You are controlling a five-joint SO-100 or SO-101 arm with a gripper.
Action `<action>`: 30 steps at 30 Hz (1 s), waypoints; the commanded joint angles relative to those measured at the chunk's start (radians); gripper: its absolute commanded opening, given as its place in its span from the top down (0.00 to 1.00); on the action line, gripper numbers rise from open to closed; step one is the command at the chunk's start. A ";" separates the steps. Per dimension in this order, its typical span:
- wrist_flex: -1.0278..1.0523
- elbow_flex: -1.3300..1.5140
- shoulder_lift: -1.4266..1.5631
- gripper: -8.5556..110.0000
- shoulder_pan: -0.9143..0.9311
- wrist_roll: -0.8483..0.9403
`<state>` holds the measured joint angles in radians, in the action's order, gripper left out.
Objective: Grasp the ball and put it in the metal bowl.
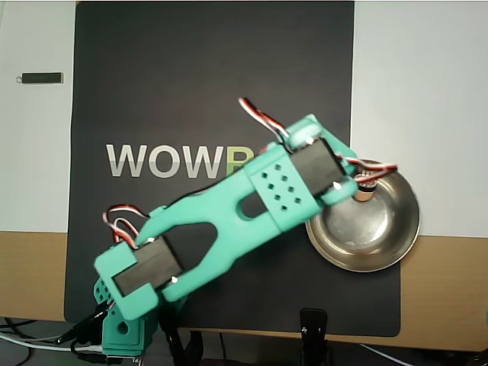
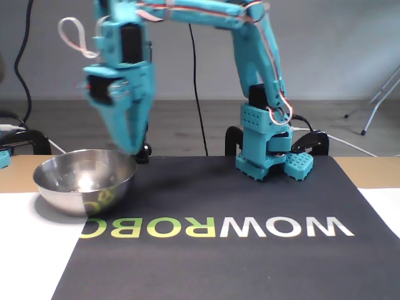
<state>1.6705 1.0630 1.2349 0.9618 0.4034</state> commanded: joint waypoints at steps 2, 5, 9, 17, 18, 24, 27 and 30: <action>0.006 0.058 0.129 0.93 -0.061 -0.008; 0.006 0.104 0.183 0.93 -0.109 -0.008; 0.006 0.150 0.249 0.93 -0.181 -0.020; 0.008 0.167 0.321 0.93 -0.347 -0.179; 0.008 0.167 0.324 0.93 -0.368 -0.192; 0.008 0.167 0.324 0.93 -0.482 -0.290; 0.008 0.167 0.324 0.93 -0.532 -0.356; 0.008 0.167 0.324 0.93 -0.586 -0.402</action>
<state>1.6782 1.2303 1.5064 0.4065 0.0276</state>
